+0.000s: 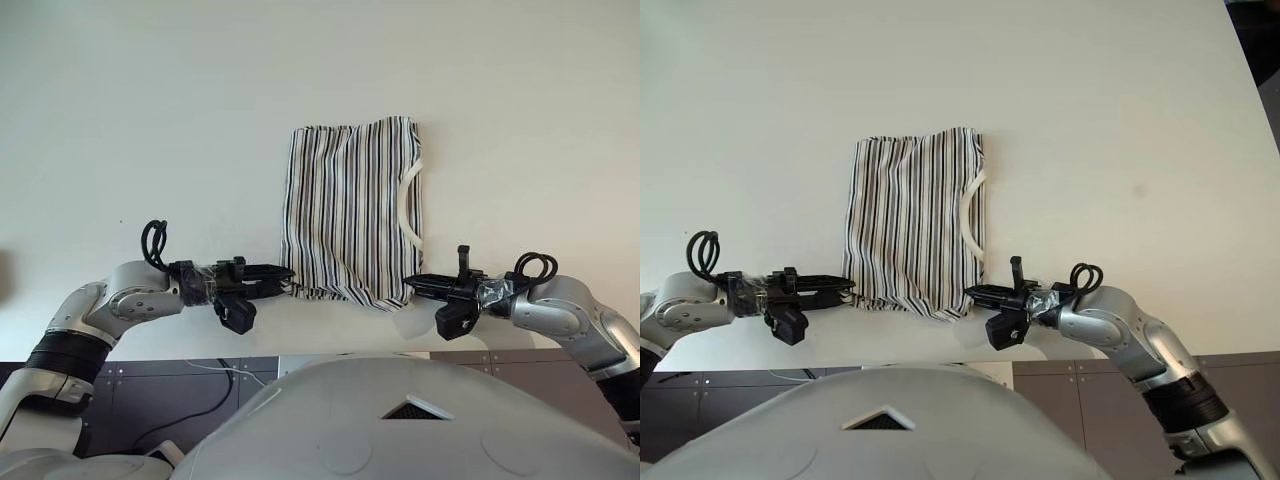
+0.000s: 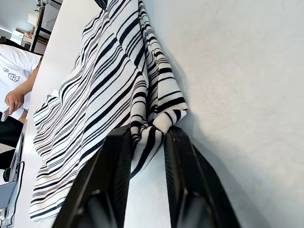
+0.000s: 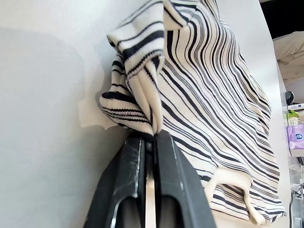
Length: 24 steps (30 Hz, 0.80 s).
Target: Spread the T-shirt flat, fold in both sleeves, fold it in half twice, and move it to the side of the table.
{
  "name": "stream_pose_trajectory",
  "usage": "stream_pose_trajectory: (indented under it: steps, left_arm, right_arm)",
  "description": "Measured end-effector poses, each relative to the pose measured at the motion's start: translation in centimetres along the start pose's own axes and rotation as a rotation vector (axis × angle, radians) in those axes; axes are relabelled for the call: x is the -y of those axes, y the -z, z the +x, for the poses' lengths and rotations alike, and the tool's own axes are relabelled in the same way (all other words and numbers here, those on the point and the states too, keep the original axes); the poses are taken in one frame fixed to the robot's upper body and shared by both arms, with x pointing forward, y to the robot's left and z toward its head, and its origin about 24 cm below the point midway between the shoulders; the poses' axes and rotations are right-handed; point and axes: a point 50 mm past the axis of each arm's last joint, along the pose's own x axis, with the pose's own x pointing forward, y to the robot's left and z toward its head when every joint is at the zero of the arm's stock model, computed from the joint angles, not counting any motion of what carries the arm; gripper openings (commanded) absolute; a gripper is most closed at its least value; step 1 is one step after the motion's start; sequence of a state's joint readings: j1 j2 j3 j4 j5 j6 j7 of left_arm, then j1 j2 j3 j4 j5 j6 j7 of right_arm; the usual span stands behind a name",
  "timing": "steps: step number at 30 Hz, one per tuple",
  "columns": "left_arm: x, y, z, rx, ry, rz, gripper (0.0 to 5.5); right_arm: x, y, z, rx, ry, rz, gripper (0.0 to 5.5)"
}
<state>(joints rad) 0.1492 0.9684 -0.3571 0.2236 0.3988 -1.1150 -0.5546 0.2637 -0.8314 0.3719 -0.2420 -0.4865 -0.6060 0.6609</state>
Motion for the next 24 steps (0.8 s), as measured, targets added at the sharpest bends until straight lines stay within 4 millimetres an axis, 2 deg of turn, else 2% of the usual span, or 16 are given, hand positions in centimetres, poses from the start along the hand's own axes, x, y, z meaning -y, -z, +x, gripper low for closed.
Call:
stream_pose_trajectory:
  steps: [5, 9, 13, 17, 19, 22, 24]
  left_arm:
    - [-0.3, 0.2, 0.0, -0.001, 0.012, 0.014, 0.27]
    - [-0.5, 0.3, 0.0, 0.008, 0.035, 0.020, 0.21]
    - [-0.1, 0.5, -0.7, -0.017, 0.041, -0.066, 0.17]
    - [2.3, -2.0, -1.0, -0.012, -0.020, -0.292, 0.14]
    - [2.8, -3.0, -0.8, -0.020, -0.045, -0.380, 0.14]
    - [2.0, -3.6, -0.8, -0.069, -0.148, -0.571, 0.14]
    - [-0.2, -3.4, -0.5, -0.054, -0.266, -0.719, 0.14]
  right_arm:
    - [0.1, 0.0, 0.2, 0.006, 0.000, -0.004, 0.10]
    - [0.0, -0.3, 0.7, 0.027, 0.013, 0.007, 0.10]
    - [-0.5, -0.5, 0.6, 0.039, 0.012, 0.081, 0.10]
    - [-2.1, -1.8, -1.1, 0.075, -0.034, 0.362, 0.10]
    - [-2.4, -2.4, -1.8, 0.100, -0.050, 0.490, 0.10]
    - [-0.1, -3.0, -2.9, 0.192, 0.018, 0.700, 0.10]
    - [2.0, -2.2, -3.4, 0.228, 0.095, 0.854, 0.10]
